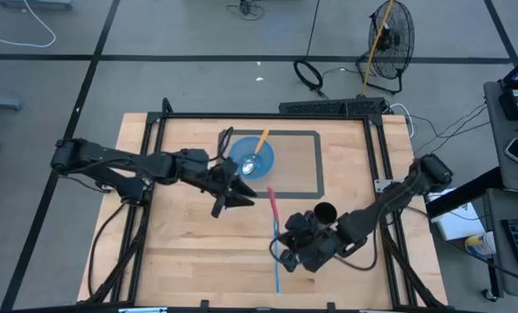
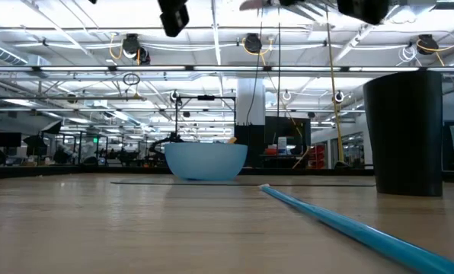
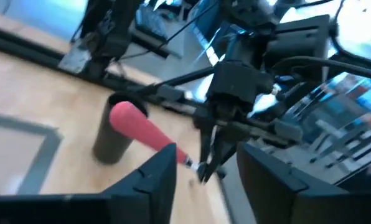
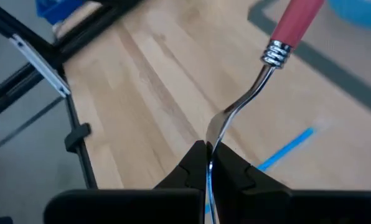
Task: Pick & Place Utensil
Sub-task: Put the pink fork into the bowl
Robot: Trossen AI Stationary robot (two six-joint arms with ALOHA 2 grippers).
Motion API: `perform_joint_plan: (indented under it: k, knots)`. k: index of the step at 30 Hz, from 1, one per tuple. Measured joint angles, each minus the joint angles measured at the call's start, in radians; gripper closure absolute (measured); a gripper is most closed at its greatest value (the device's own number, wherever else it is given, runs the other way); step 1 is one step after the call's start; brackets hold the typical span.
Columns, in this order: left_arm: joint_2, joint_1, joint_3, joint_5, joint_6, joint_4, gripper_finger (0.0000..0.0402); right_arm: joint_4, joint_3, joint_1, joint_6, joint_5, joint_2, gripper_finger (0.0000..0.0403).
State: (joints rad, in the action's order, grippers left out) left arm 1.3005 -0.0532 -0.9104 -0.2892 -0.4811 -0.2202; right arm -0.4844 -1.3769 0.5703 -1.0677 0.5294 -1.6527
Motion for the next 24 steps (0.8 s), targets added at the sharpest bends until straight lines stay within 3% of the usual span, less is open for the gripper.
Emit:
perform_joint_plan:
  k: [7, 12, 18, 24]
  knots:
    - [0.082, 0.031, 0.0, -0.069, -0.087, -0.246, 0.0175, 0.023, 0.0, -0.043, 0.192, 0.001, 0.05, 0.0402]
    - [0.12, 0.054, 0.0, -0.079, -0.134, -0.374, 0.0166, 0.091, 0.001, -0.066, 0.316, 0.0, 0.062, 0.0402]
    - [0.122, 0.065, 0.0, -0.069, -0.123, -0.401, 0.0201, 0.099, 0.001, -0.079, 0.37, 0.001, 0.062, 0.0401]
    - [0.122, 0.072, 0.0, -0.175, -0.103, -0.426, 0.0241, 0.088, 0.001, -0.075, 0.379, 0.038, 0.07, 0.0401]
